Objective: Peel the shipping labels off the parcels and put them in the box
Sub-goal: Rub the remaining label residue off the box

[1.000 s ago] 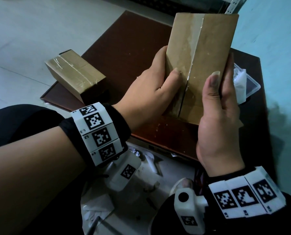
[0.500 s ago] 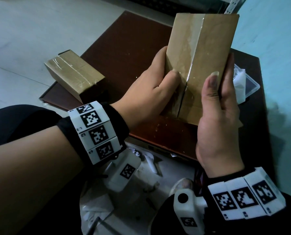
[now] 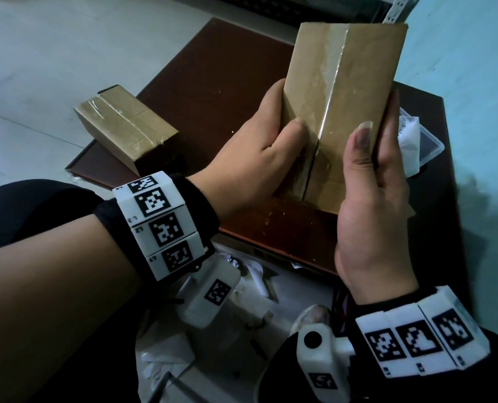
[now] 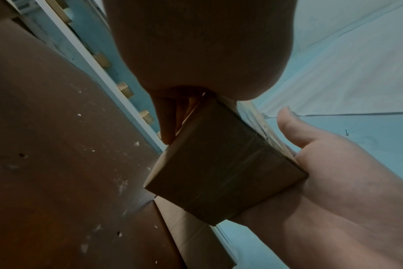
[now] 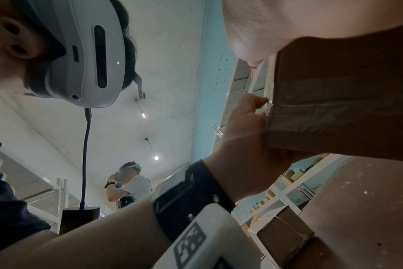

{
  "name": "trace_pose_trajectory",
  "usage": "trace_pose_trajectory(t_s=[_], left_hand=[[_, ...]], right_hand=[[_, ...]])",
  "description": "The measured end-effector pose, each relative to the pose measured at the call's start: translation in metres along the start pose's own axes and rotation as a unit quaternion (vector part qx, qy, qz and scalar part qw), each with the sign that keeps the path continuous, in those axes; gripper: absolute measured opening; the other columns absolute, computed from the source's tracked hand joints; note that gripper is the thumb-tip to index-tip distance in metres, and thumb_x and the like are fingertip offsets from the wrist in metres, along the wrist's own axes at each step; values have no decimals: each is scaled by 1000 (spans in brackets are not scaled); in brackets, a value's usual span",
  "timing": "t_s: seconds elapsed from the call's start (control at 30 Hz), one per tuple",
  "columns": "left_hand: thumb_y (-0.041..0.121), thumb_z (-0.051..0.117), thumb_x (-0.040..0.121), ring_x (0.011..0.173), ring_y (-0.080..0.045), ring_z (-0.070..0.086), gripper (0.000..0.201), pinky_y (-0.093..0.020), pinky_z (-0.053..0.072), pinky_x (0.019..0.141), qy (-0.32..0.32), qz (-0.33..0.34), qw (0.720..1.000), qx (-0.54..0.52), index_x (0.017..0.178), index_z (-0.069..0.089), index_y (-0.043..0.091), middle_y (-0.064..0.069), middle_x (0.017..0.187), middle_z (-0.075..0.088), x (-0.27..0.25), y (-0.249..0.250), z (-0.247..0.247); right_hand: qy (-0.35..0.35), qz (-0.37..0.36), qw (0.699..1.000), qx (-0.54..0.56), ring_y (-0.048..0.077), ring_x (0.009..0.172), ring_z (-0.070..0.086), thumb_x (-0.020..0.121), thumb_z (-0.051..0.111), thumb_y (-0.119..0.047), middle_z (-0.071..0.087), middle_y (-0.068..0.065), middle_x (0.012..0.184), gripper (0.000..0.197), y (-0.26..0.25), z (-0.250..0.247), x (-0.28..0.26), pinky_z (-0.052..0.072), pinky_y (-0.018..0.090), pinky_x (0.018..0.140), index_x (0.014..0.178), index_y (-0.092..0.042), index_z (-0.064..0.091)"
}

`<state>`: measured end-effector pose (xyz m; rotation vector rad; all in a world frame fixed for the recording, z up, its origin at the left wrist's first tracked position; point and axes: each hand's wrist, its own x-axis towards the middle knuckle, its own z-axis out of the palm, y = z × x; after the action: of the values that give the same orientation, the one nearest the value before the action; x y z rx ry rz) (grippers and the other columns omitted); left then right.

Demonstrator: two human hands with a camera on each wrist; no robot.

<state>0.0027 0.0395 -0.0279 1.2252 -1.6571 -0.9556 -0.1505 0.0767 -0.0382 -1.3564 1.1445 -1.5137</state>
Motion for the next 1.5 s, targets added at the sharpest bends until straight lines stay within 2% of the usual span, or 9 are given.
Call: trace_pose_trajectory(t_s=[0.2,0.37,0.57,0.83,1.0,1.1,1.3,1.4,1.5], left_hand=[[44,37,100,120,-10,61,67,-42,50,107,12,0,1000,11,162,25,21,8,138,59,-2,-1,1],[50,52,97,121,0,60,78,-36,53,107,7,-13,999,-41,163,22,21,12,139,58,-2,-1,2],[33,68,90,126,-4,61,85,-28,56,103,-4,-43,986,-164,161,24,14,3,144,56,1,1,5],[22,65,87,127,-20,64,77,-47,57,105,-29,-94,961,-258,156,32,21,-4,142,60,2,7,5],[4,56,103,116,-24,70,54,-43,64,88,-66,-113,941,-312,150,39,26,-9,137,65,0,10,3],[2,56,103,106,-22,72,56,-44,64,80,-82,-123,923,-355,150,42,29,-4,124,69,-1,10,4],[2,64,98,113,-26,70,64,-48,64,84,-81,-113,916,-376,153,41,25,-7,127,68,0,9,6],[1,63,97,111,-26,70,66,-51,61,87,-84,-113,914,-380,154,41,25,-7,126,68,0,9,6],[-4,57,98,107,-26,69,68,-52,60,87,-89,-120,908,-392,156,39,29,-8,128,67,0,8,4]], right_hand=[[-7,6,1000,-16,9,152,46,110,50,-45,44,-3,169,70,0,-2,1,40,42,126,172,-26,24],[8,4,1000,-19,-1,149,46,110,46,-42,42,-7,169,66,-2,0,0,43,22,119,171,-25,27],[-9,13,1000,-22,11,155,42,100,49,-72,37,-4,172,86,0,-1,1,39,46,127,171,-33,23],[-2,-7,997,-80,3,158,31,110,38,-50,26,-6,176,67,-2,-3,0,34,31,129,172,-31,21],[-4,-14,994,-105,4,159,30,111,37,-49,25,-7,176,64,-3,-6,1,34,30,129,171,-33,20],[3,-9,993,-114,5,159,30,110,37,-50,26,-6,176,66,-5,-6,-1,34,28,129,171,-34,19],[-6,-15,995,-97,5,161,27,110,39,-53,20,-6,178,70,-2,-4,-1,32,34,131,172,-32,15],[-5,-7,995,-98,2,158,31,110,39,-50,23,-7,177,68,-3,-4,0,35,20,125,172,-33,16],[-4,1,993,-115,6,161,26,109,36,-53,22,-9,178,67,-4,-6,0,32,33,131,172,-36,16]])
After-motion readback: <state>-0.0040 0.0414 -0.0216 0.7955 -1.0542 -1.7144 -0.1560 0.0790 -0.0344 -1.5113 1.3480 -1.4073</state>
